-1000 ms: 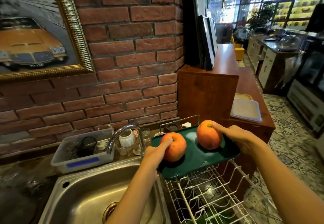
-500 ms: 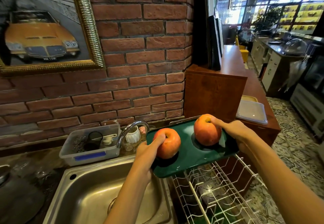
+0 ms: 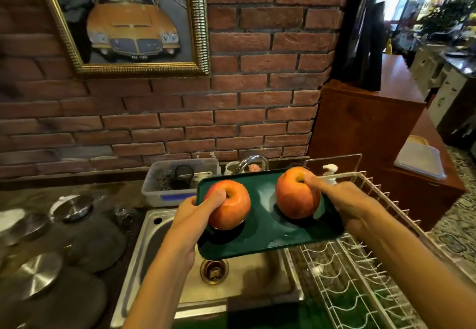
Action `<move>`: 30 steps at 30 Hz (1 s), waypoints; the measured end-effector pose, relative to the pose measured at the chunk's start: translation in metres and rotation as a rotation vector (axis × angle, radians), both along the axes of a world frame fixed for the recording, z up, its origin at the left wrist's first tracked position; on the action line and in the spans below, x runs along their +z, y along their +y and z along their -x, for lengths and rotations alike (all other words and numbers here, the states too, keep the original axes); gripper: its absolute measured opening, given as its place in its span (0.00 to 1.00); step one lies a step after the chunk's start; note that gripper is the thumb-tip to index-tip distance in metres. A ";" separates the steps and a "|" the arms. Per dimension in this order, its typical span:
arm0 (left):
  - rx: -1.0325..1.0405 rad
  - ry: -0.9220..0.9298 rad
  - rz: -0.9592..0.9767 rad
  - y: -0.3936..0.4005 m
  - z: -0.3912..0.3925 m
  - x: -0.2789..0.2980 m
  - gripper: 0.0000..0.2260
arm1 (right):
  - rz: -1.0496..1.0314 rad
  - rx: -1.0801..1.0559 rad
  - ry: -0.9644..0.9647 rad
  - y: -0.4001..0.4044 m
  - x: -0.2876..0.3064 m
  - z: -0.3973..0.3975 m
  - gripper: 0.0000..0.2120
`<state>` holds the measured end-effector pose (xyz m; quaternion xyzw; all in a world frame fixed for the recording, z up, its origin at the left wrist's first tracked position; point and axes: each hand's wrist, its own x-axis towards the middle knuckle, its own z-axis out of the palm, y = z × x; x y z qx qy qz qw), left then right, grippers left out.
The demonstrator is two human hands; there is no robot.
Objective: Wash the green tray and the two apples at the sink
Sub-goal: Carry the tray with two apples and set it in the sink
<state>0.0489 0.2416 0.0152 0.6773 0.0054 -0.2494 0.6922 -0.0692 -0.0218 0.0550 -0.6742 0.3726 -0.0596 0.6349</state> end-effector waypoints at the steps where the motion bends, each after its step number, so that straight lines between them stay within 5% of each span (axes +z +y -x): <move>1: 0.005 0.000 -0.012 0.012 -0.003 -0.005 0.39 | 0.003 0.011 0.000 0.010 -0.004 -0.003 0.38; 8: 0.001 0.050 -0.054 0.080 -0.015 -0.052 0.31 | -0.047 -0.003 0.080 0.073 -0.052 -0.021 0.35; 13: 0.006 0.101 -0.132 0.108 -0.032 -0.101 0.48 | -0.095 -0.041 0.152 0.106 -0.105 -0.035 0.35; 22: -0.006 0.184 -0.148 0.127 -0.067 -0.168 0.56 | -0.040 -0.021 0.181 0.123 -0.193 -0.080 0.44; 30: 0.013 0.206 -0.149 0.118 -0.117 -0.216 0.51 | -0.024 0.014 0.238 0.112 -0.256 -0.126 0.51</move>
